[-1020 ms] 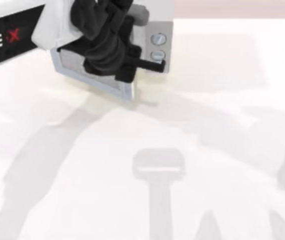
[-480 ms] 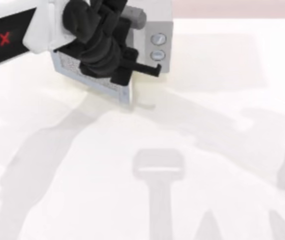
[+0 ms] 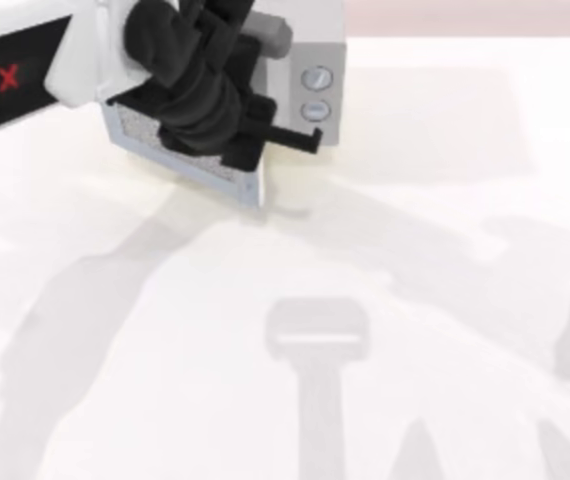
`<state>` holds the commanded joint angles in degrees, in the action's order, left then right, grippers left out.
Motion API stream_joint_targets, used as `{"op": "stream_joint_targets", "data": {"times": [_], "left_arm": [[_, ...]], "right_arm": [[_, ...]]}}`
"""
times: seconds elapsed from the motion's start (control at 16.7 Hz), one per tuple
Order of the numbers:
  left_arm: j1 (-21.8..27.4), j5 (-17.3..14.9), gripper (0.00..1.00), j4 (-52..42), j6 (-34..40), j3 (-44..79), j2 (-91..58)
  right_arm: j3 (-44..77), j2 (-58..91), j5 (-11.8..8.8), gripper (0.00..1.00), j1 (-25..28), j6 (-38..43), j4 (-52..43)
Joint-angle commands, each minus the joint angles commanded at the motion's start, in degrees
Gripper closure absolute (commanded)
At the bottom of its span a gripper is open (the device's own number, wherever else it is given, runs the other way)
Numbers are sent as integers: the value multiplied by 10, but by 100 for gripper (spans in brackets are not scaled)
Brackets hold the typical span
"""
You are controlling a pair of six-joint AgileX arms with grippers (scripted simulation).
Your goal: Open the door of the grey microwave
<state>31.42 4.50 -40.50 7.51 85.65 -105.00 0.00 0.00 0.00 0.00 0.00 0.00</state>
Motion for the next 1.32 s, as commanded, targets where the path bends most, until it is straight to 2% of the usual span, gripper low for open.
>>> {"op": "stream_joint_targets", "data": {"times": [0.6, 0.78, 1.14, 1.32], "left_arm": [[0, 0, 100, 0, 0, 0, 0], [0, -8, 100, 2, -6, -7, 4], [-22, -43, 100, 13, -75, -54, 43], [-23, -45, 100, 14, -77, -55, 45]], "right_arm": [[0, 0, 0, 0, 0, 0, 0], [0, 0, 0, 0, 0, 0, 0], [0, 0, 0, 0, 0, 0, 0], [0, 0, 0, 0, 0, 0, 0]]}}
